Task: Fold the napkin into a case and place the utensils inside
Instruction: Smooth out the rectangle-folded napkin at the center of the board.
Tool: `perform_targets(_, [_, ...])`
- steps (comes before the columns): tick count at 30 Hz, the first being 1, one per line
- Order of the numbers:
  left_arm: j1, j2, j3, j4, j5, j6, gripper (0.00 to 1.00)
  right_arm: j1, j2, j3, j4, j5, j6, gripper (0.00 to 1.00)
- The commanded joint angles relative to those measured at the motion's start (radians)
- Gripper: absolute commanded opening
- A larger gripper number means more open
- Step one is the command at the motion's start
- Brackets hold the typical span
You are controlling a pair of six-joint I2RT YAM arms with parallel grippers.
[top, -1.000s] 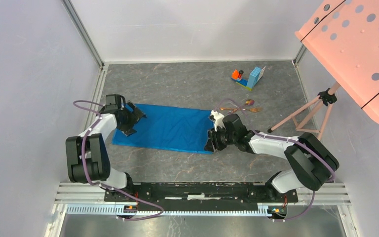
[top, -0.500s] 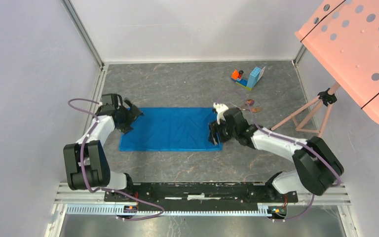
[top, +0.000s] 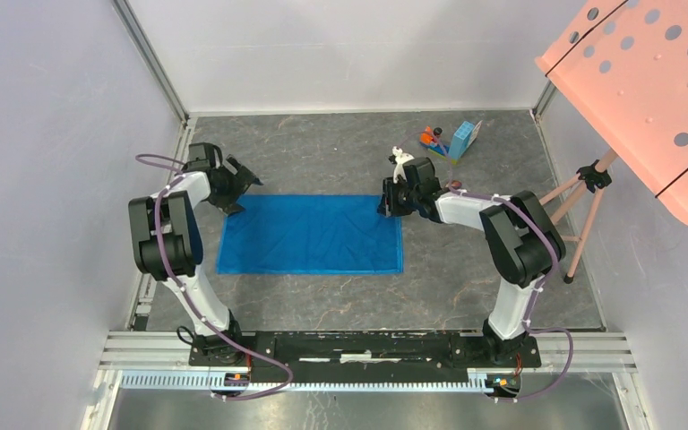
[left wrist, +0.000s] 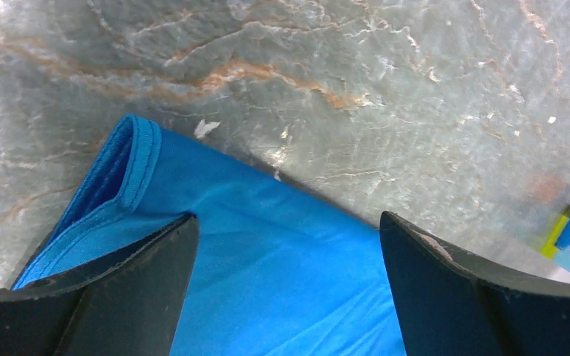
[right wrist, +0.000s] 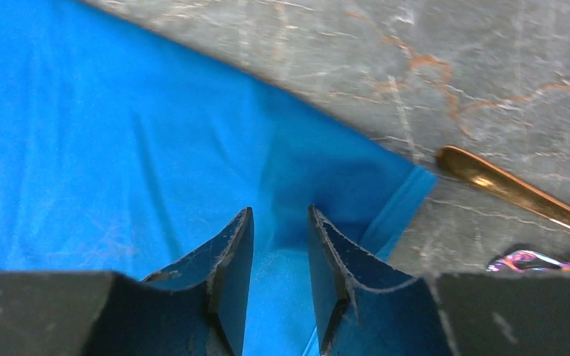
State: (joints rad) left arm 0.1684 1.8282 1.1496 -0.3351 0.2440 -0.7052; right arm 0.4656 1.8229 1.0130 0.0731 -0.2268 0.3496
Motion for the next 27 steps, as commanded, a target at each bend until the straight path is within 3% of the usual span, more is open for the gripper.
perform_targets(1, [0.036, 0.046, 0.051, 0.008, -0.043, 0.055, 0.99, -0.033, 0.031, 0.026, 0.032, 0.065, -0.023, 0.4])
perform_targets(6, [0.081, 0.028, 0.016, -0.014, -0.086, 0.065, 0.99, -0.041, 0.082, 0.111, -0.044, 0.074, -0.136, 0.46])
perform_targets(13, [0.08, -0.134, 0.013, -0.045, -0.033, 0.082, 1.0, 0.011, -0.059, 0.135, -0.069, 0.032, -0.139, 0.57])
perform_targets(19, [0.081, -0.043, 0.047, 0.004, 0.055, 0.024, 1.0, 0.01, 0.04, 0.196, -0.015, -0.063, -0.069, 0.53])
perform_targets(23, [0.093, 0.045, 0.066, 0.016, 0.029, 0.026, 1.0, -0.01, 0.105, 0.203, 0.022, -0.035, -0.058, 0.43])
perform_targets(27, [0.122, 0.101, 0.073, 0.012, -0.011, 0.056, 1.0, -0.034, 0.131, 0.185, 0.026, 0.015, -0.088, 0.42])
